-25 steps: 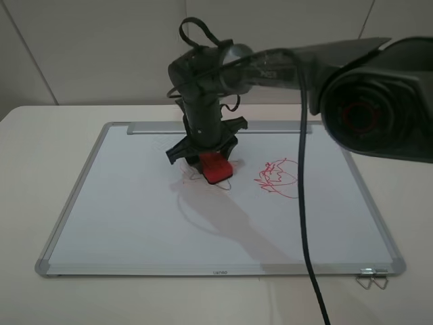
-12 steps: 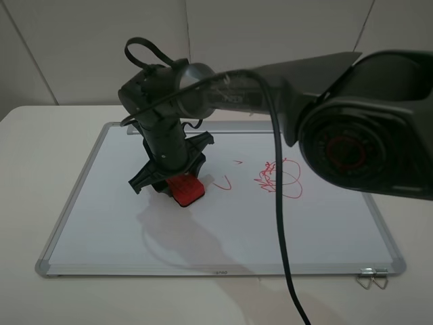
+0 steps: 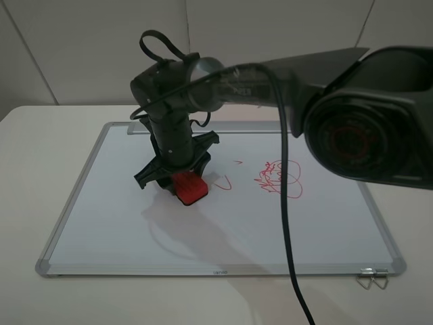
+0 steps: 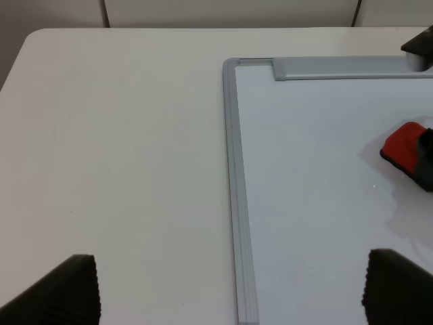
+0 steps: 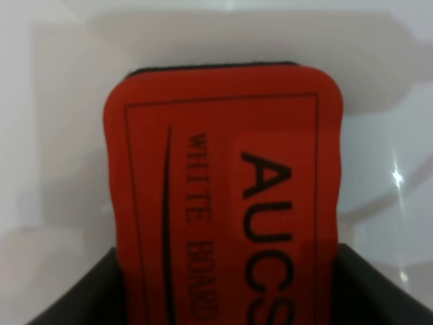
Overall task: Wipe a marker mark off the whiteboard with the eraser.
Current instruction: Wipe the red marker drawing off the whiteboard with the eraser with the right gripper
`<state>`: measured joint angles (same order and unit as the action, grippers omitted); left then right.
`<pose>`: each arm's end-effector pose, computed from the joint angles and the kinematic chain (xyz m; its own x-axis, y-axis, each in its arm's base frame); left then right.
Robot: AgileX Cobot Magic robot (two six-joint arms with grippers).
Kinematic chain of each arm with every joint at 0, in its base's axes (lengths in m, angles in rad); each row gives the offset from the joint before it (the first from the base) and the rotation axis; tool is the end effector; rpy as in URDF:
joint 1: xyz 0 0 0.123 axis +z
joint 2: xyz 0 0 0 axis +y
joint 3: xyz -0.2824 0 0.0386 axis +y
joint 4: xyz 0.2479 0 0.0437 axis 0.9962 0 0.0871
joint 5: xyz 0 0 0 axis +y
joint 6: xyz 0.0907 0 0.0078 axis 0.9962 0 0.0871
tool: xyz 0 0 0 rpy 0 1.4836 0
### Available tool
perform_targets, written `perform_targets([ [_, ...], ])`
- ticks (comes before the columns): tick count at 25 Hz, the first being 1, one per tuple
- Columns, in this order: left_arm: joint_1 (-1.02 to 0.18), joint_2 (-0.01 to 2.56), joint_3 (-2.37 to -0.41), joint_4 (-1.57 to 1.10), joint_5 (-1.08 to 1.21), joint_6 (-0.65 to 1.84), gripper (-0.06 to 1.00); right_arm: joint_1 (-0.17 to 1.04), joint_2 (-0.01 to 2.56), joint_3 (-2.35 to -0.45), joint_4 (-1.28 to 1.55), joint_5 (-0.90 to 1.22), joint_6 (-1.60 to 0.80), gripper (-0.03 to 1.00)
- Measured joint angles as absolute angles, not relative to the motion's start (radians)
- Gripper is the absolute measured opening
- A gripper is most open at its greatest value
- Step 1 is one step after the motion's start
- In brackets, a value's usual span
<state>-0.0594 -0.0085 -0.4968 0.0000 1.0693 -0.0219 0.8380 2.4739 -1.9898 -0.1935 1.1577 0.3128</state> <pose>-0.0061 0.0004 0.2755 -0.4593 0.0054 -0.8883 0.0493 0.9986 -0.0195 0.3379 0.3515 0.1013 -0.8197 -0.5692 -0.0634 -0.5538 0.8160 -0.1659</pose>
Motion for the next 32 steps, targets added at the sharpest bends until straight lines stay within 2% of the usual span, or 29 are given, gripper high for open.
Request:
perform_targets([
  [7,-0.059,-0.008,-0.497,0.0,1.069,-0.022,0.77,0.781,2.474,-1.99,-0.221,1.187,0.31,0.49],
  [23,-0.059,-0.008,-0.497,0.0,1.069,-0.022,0.77,0.572,2.47,-1.987,-0.246,1.199,0.31,0.49],
  [32,-0.059,-0.008,-0.497,0.0,1.069,-0.022,0.77,0.592,2.459,-1.982,-0.222,1.204,0.31,0.49],
])
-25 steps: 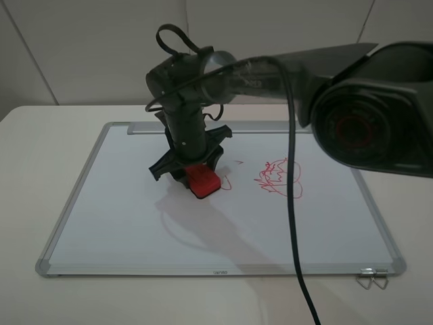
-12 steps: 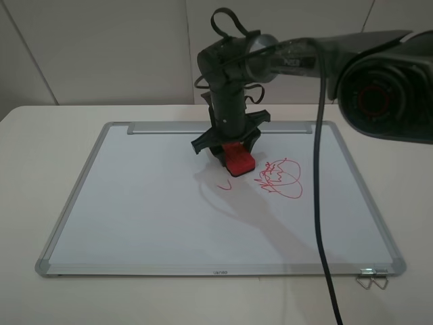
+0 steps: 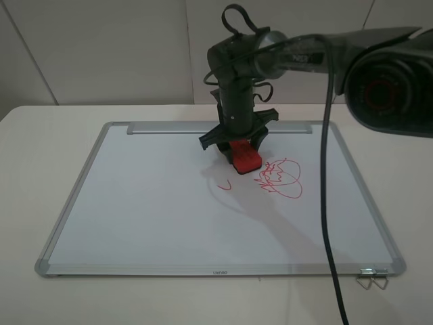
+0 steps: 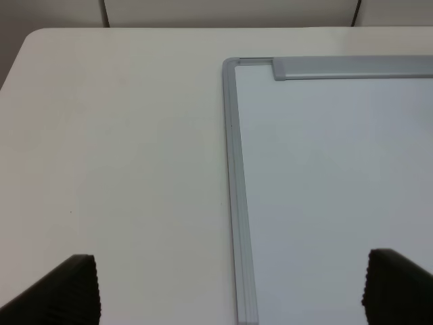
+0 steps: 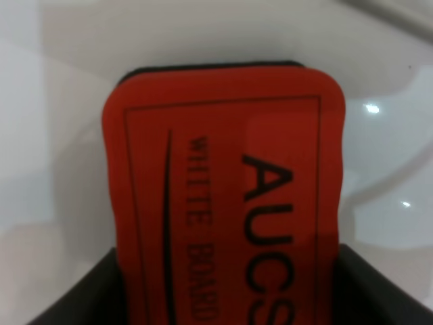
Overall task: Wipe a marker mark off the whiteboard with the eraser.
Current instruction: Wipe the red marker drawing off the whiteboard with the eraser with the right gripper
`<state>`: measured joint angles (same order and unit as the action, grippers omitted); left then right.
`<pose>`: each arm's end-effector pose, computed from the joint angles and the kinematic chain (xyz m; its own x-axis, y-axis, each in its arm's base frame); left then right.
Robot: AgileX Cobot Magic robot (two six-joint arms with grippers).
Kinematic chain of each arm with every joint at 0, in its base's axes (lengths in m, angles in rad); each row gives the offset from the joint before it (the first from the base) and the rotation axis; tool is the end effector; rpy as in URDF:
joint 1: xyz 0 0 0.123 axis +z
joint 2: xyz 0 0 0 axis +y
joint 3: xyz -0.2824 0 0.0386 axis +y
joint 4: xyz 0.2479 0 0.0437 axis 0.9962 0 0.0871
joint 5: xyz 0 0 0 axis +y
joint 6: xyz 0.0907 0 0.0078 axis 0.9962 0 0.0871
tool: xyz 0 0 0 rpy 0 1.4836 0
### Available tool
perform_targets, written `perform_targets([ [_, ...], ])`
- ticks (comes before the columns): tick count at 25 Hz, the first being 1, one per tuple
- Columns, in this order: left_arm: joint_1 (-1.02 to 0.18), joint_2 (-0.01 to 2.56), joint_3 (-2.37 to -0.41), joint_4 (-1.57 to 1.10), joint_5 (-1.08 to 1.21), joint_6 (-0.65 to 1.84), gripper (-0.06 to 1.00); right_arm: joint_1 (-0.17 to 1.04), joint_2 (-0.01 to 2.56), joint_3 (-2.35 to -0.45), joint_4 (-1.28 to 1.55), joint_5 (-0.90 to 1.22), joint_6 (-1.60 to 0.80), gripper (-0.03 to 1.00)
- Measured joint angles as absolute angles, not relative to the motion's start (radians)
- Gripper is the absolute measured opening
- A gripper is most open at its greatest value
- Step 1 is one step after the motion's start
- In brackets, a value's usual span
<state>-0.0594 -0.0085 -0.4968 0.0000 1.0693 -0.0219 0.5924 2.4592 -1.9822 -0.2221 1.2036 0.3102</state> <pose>-0.0061 0.0004 0.2755 -0.4593 0.0054 -0.8883 0.0493 0.9986 -0.0195 0.4107 0.2538 0.1071 -0.9326 -0.3595 -0.0329 -0.3459 0.9159 -0.2034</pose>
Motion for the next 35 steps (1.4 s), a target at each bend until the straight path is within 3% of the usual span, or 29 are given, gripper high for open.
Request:
perform_targets([
  [13,-0.059,-0.008,-0.497,0.0,1.069,-0.022,0.77,0.699,2.43,-1.943,-0.16,1.206,0.31,0.49],
  [29,-0.059,-0.008,-0.497,0.0,1.069,-0.022,0.77,0.7,2.135,-1.33,-0.181,0.967,0.311,0.49],
  [35,-0.059,-0.008,-0.497,0.0,1.069,-0.022,0.77,0.7,2.069,-1.205,-0.187,0.971,0.311,0.49],
])
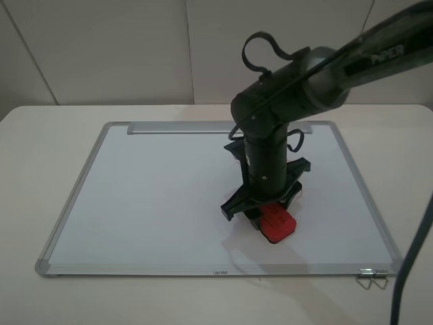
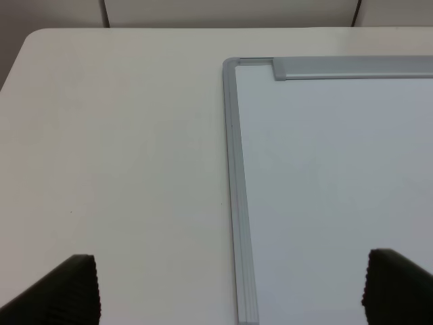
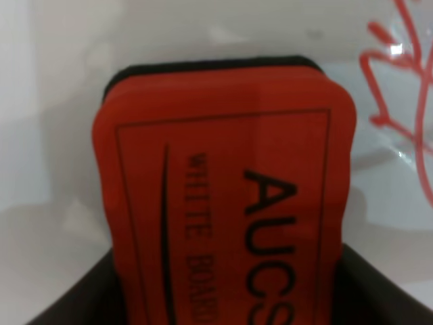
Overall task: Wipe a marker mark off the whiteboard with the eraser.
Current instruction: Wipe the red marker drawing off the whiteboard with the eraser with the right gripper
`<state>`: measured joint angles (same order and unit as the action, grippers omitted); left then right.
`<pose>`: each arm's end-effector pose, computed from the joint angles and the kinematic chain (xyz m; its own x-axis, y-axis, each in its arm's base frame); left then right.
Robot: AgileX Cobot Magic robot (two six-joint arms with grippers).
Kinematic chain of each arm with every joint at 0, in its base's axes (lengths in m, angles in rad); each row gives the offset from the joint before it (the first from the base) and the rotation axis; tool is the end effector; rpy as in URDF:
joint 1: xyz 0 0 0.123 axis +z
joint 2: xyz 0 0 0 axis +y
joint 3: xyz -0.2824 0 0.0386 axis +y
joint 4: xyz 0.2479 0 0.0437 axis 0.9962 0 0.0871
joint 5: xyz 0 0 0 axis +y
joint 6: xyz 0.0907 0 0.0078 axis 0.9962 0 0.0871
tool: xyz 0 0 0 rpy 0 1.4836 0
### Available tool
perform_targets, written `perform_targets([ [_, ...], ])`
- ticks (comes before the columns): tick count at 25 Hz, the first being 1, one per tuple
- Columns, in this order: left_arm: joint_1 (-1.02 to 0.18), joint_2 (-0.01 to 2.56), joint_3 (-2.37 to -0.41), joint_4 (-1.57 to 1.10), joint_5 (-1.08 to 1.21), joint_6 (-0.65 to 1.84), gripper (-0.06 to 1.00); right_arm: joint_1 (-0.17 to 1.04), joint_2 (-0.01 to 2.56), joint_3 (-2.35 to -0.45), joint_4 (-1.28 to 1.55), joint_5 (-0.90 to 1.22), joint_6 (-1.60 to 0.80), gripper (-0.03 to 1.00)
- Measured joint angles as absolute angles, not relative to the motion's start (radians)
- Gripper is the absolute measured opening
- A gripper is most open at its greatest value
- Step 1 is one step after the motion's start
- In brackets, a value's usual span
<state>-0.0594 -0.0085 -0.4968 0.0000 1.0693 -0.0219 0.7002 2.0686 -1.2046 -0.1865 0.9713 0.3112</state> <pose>-0.0061 0.0004 0.2755 -0.4593 0.0054 -0.8883 0.0493 0.9986 -0.0195 0.2749 0.2134 0.1039 -0.8717 -0.4713 0.1341 -0.4892 0.8530 -0.1820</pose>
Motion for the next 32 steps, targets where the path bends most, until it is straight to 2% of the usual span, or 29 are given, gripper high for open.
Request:
perform_targets([
  [10,-0.059,-0.008,-0.497,0.0,1.069,-0.022,0.77,0.699,2.063,-1.211,-0.189,0.887,0.332,0.49],
  [17,-0.059,-0.008,-0.497,0.0,1.069,-0.022,0.77,0.666,2.126,-1.358,-0.198,0.81,0.352,0.49],
  [26,-0.059,-0.008,-0.497,0.005,1.069,-0.022,0.77,0.589,2.256,-1.587,-0.239,0.808,0.355,0.49],
  [32,-0.059,-0.008,-0.497,0.006,1.069,-0.022,0.77,0.547,2.292,-1.654,-0.276,0.808,0.356,0.49],
])
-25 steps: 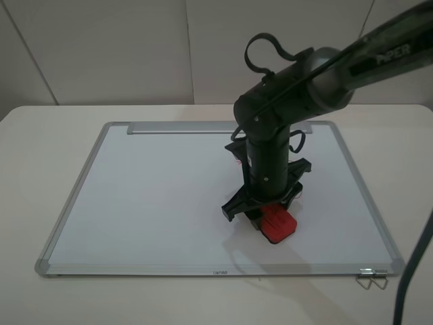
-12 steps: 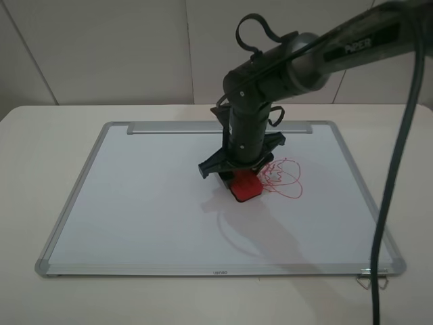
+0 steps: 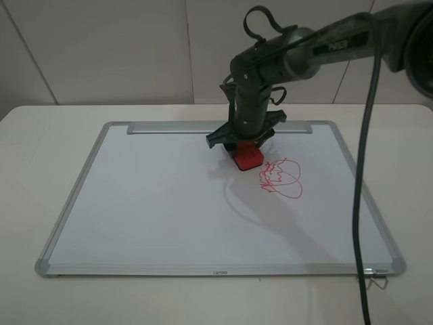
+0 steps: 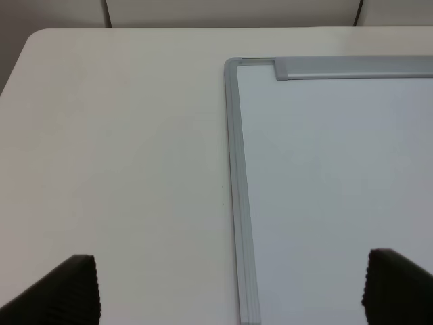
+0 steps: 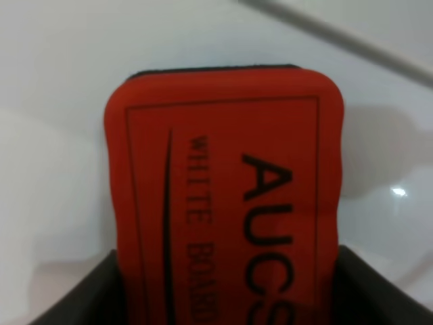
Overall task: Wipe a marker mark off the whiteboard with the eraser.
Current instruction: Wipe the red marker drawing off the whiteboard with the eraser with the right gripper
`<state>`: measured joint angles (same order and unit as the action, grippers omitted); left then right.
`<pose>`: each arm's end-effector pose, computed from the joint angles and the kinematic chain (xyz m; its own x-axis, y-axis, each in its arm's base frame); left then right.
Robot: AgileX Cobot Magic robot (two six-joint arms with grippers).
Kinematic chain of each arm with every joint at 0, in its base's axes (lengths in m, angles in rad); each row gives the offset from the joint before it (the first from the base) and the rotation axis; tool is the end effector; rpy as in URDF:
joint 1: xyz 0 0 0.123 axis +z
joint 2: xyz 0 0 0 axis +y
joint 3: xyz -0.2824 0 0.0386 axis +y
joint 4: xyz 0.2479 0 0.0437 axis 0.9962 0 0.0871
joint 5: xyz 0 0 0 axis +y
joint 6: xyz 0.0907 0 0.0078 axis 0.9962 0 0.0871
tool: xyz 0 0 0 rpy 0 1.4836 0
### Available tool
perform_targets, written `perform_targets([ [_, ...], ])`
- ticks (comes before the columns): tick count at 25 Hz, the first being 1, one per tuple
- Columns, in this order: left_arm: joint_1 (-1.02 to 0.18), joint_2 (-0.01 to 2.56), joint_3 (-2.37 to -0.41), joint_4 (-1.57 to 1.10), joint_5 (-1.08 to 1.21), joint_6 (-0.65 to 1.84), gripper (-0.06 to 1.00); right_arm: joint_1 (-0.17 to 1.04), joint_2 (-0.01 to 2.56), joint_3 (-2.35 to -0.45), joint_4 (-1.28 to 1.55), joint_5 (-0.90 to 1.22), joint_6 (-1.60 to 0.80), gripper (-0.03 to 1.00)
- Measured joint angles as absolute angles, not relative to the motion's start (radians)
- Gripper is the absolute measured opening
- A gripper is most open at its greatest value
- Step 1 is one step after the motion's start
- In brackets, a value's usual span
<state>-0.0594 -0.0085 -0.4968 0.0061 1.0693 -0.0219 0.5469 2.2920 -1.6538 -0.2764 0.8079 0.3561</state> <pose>-0.0061 0.0009 0.2755 -0.4591 0.0083 -0.8884 0.0459 0.9988 -0.0144 0.4030 0.2243 0.1101 -0.8967 -0.3602 -0.2572 -0.3305 0.9314 -0.1524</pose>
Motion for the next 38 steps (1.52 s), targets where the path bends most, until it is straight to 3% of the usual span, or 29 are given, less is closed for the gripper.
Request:
perform_targets([
  [11,-0.059,-0.008,-0.497,0.006,1.069,-0.022,0.77,0.577,2.318,-1.667,-0.287,0.806,0.314,0.49],
  [24,-0.059,-0.008,-0.497,0.006,1.069,-0.022,0.77,0.844,2.33,-1.717,-0.178,0.856,0.243,0.49],
  [31,-0.059,-0.008,-0.497,0.007,1.069,-0.022,0.77,0.808,2.33,-1.731,-0.219,0.92,0.239,0.49],
  [38,-0.059,-0.008,-0.497,0.008,1.069,-0.022,0.77,0.667,2.328,-1.7,-0.245,0.883,0.239,0.49],
])
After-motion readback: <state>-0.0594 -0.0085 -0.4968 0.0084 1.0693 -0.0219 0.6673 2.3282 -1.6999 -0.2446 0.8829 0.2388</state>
